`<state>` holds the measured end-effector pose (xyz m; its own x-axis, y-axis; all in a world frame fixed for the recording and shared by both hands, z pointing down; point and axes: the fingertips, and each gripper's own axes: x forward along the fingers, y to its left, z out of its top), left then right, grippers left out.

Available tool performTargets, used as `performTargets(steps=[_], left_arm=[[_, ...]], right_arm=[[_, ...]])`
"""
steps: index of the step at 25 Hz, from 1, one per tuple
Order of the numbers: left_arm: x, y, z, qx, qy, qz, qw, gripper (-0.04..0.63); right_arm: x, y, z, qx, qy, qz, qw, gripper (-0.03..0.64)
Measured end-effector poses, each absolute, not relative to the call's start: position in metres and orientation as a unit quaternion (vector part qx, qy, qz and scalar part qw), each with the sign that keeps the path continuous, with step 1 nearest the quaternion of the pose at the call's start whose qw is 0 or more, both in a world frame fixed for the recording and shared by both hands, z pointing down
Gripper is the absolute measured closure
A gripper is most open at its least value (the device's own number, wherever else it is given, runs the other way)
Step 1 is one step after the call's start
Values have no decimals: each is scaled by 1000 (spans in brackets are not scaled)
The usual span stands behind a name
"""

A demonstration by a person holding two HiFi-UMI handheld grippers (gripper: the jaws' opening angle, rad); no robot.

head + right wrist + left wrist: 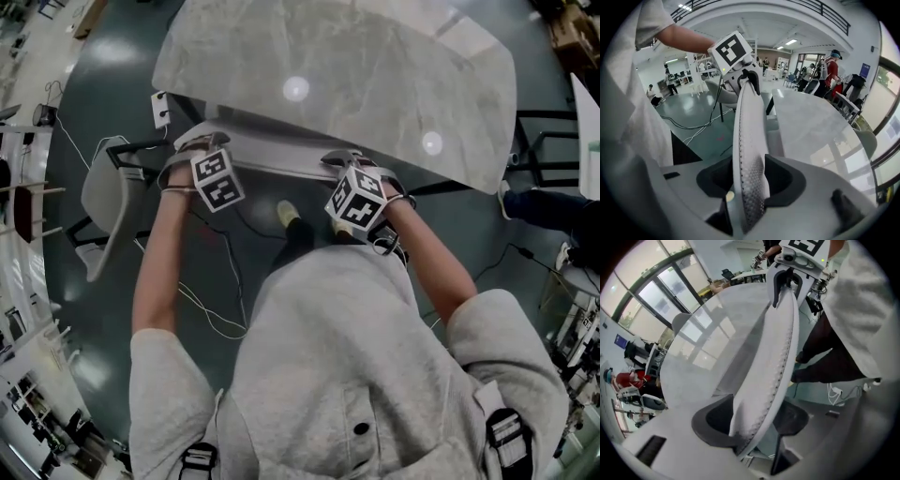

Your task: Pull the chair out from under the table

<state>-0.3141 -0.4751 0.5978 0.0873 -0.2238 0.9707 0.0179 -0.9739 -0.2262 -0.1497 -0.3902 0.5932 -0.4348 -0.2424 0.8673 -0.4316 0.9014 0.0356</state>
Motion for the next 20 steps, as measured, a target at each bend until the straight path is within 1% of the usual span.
performTargets(steps=[3,4,6,7,9,20], left_arm=[[-320,-475,610,-686,5,-718,117,441],[-321,-473,616,-673,-18,-729,127,461],[-322,-470,623,-665,-57,-731,143,508],[-321,-468,624,-670,-69,-725,146,512],[-319,-465,624,-684,-78,-711,145,519],[-300,-445,627,-700,-44,-699,138,535]], right_arm=[[-151,-394,607,193,-833,91,510,445],[-151,-395,613,190,-828,84,521,446],[-151,-395,621,181,-815,55,548,482],[-151,-395,623,177,-810,39,558,516],[-152,-393,624,171,-807,22,565,541],[-131,-382,629,139,-811,0,569,563]])
